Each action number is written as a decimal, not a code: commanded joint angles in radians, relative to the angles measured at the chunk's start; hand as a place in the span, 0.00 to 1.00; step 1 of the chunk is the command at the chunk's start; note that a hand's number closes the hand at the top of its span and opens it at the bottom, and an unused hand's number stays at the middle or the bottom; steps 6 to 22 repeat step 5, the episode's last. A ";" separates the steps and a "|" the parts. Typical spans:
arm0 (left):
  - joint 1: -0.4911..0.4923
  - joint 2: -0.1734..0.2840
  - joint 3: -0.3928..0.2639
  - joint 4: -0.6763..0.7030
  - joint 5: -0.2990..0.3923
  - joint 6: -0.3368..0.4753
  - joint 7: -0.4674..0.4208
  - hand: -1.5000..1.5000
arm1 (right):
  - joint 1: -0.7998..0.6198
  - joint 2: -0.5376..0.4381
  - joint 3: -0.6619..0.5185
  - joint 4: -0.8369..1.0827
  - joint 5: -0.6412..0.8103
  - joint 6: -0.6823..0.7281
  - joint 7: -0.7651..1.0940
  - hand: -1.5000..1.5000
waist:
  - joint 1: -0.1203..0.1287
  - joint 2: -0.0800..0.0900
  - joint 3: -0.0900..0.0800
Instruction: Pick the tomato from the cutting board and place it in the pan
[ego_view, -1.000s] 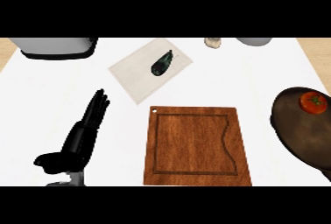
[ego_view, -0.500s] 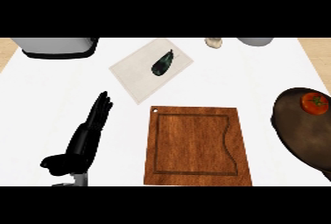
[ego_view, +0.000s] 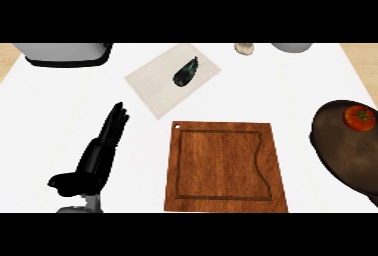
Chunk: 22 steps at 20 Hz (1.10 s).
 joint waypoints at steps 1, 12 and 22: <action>-0.016 0.010 0.024 0.037 0.008 -0.018 -0.018 0.50 | 0.077 0.037 -0.023 -0.056 0.014 0.033 -0.044 0.00 | -0.002 0.000 0.000; -0.034 0.016 0.033 0.030 0.022 -0.031 -0.004 0.50 | -0.028 -0.035 -0.035 0.025 0.089 -0.047 -0.044 0.00 | 0.001 0.000 0.000; -0.034 0.016 0.033 0.030 0.022 -0.031 -0.004 0.50 | -0.028 -0.035 -0.035 0.025 0.089 -0.047 -0.044 0.00 | 0.001 0.000 0.000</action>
